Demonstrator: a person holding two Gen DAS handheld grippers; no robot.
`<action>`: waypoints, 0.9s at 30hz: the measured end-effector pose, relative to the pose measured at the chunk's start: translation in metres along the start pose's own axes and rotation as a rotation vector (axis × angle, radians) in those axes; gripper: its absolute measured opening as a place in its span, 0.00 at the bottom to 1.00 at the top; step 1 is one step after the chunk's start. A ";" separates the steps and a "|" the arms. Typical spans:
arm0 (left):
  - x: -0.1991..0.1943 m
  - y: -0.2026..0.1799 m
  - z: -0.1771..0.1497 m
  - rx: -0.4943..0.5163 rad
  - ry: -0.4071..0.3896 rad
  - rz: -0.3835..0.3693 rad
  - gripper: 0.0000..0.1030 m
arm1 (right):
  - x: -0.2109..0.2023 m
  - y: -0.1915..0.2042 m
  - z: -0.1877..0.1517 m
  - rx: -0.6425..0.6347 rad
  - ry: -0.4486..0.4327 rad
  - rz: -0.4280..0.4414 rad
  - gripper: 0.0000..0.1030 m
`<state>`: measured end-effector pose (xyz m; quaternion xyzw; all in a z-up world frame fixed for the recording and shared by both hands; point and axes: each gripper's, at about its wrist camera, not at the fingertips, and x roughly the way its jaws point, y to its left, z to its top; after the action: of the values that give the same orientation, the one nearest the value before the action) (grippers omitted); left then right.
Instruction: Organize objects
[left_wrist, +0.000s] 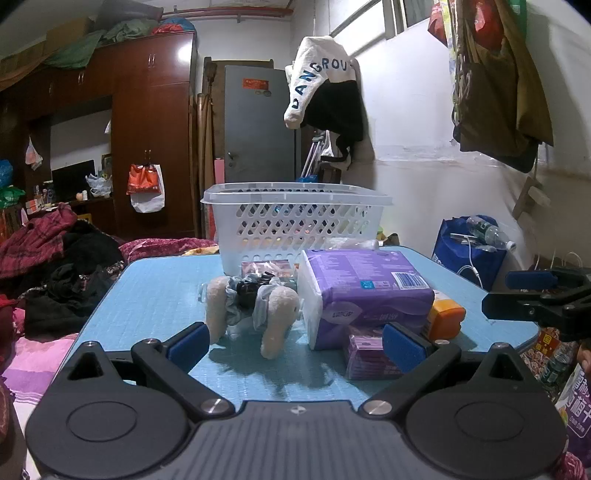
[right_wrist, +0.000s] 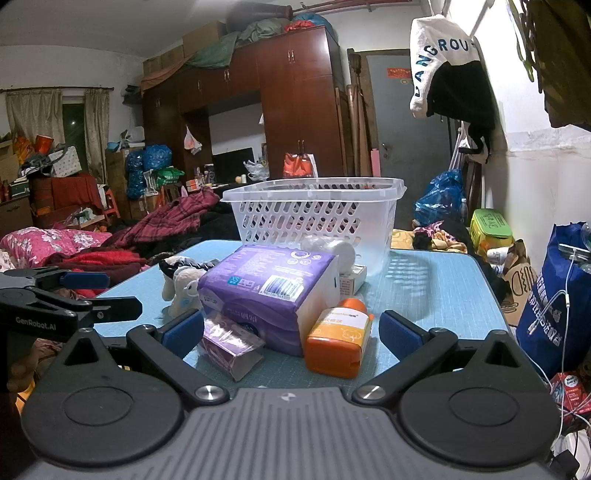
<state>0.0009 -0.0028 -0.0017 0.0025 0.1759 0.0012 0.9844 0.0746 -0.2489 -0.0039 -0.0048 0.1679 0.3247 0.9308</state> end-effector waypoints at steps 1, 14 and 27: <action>0.000 0.000 0.000 0.000 0.000 0.000 0.98 | 0.000 0.000 0.000 -0.001 0.000 0.000 1.00; 0.001 -0.001 0.000 0.002 0.000 -0.005 0.98 | 0.000 0.000 0.000 0.000 -0.001 -0.002 1.00; 0.001 -0.001 0.000 0.003 -0.002 -0.007 0.98 | 0.000 0.000 0.000 0.000 -0.002 -0.004 1.00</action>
<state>0.0013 -0.0033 -0.0023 0.0033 0.1750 -0.0024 0.9846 0.0747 -0.2493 -0.0039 -0.0047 0.1670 0.3226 0.9317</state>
